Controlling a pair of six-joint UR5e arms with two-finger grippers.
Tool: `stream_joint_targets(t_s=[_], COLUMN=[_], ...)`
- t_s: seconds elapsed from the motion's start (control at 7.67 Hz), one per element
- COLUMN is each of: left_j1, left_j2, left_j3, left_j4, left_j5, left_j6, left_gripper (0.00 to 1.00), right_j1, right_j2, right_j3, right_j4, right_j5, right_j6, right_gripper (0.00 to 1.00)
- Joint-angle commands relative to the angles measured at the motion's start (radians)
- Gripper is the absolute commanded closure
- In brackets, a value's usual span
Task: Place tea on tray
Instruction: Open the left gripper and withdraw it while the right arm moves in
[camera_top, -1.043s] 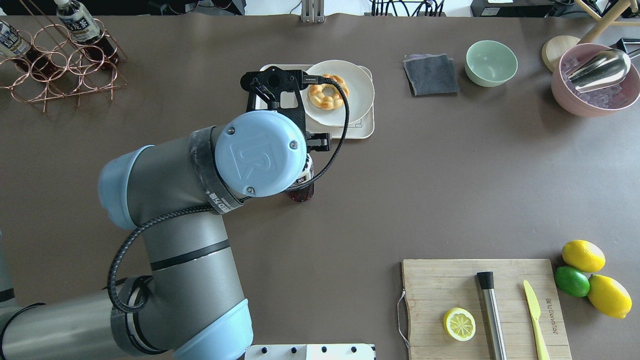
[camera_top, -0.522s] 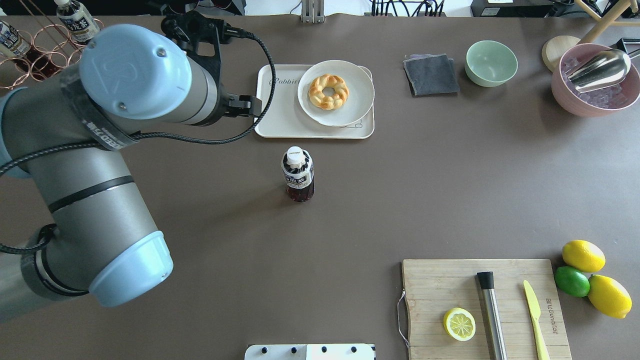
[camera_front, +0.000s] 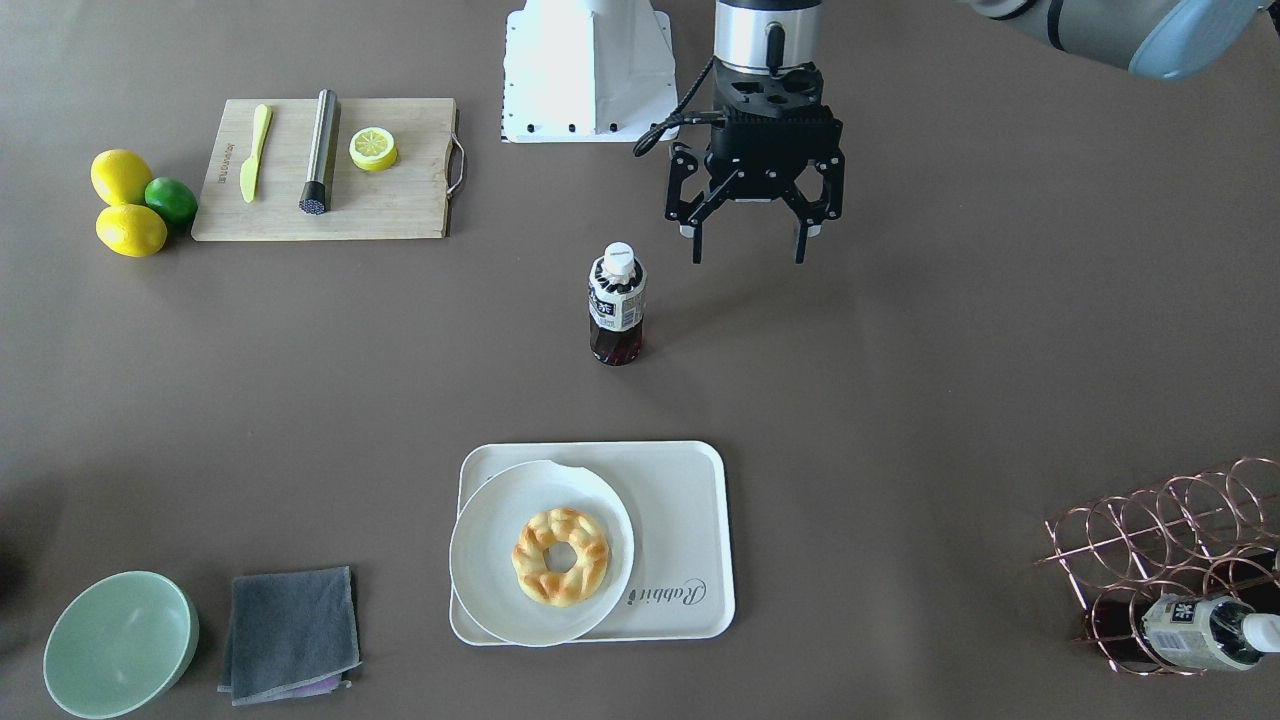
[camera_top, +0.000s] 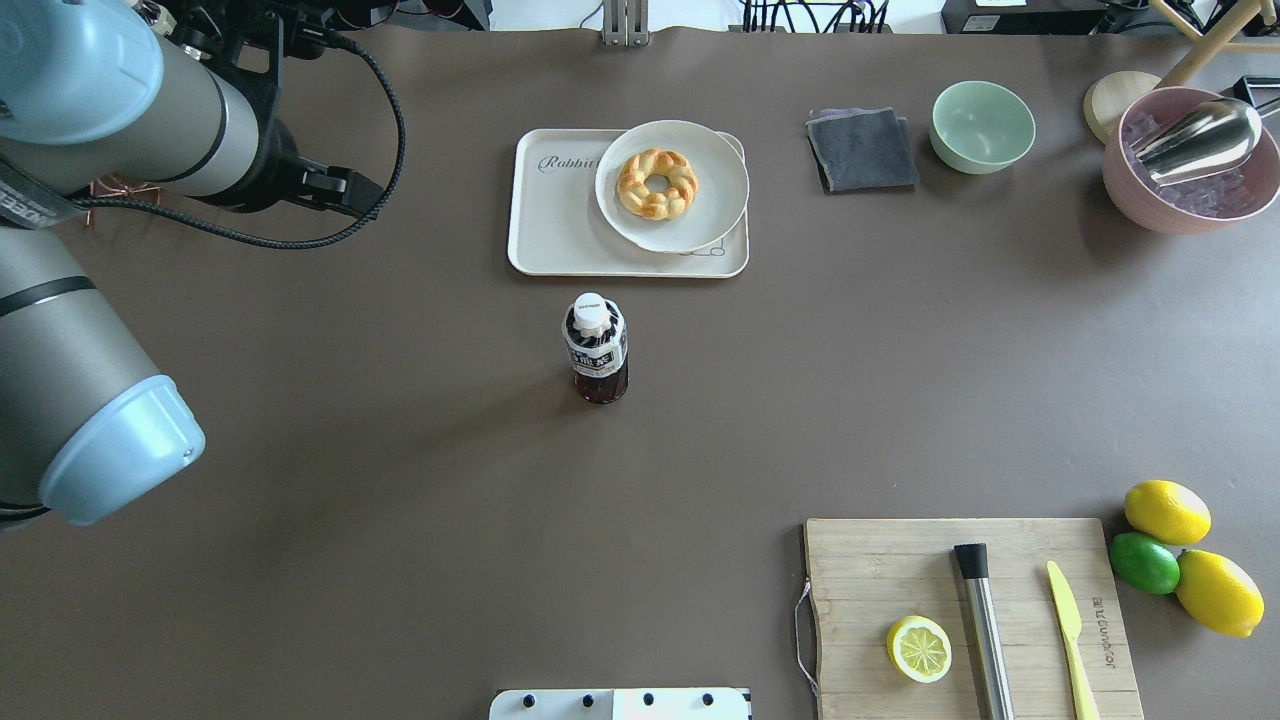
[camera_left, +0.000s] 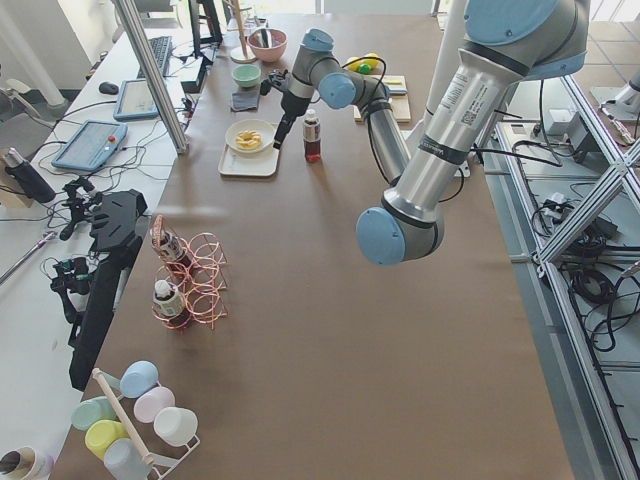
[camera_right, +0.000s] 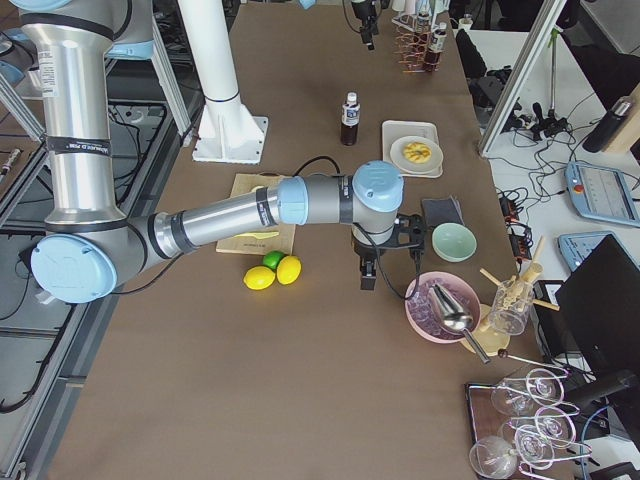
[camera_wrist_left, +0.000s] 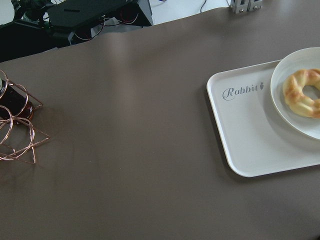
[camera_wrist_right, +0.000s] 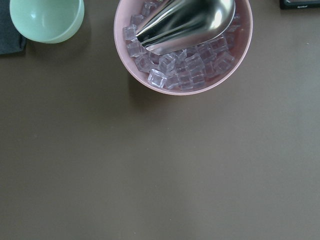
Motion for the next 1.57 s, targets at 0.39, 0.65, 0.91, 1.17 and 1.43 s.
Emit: stream_joint_targets(t_s=[0.39,0.65,0.91,1.17,1.43], left_j1=[-0.227,-0.322,-0.44,-0.512,-0.517], left_j2=[0.218,0.331,0.475,0.5,0.502], left_j3=[0.022,0.025,0.053,0.154,0.191], left_j4=[-0.108,-0.152,-0.36,-0.453,-0.455], left_j5=[-0.128,-0.129,-0.132,-0.233,-0.238], left_j6=[0.04,0.248,0.444,0.503,0.49], left_gripper=[0.03,0.03,0.03,0.03,0.03], right_j1=[-0.228,-0.3,-0.391,-0.486,-0.6], right_j2=[0.121,0.211,0.288,0.375,0.462], right_j3=[0.159,0.167,0.179,0.175,0.173], right_j4=[0.012,0.012,0.01,0.009,0.005], right_j5=[-0.009,-0.023,-0.075,-0.13,-0.196], right_j6=[0.488,0.636,0.726,0.829,0.974], right_gripper=[0.0,0.0,0.0,0.0,0.0])
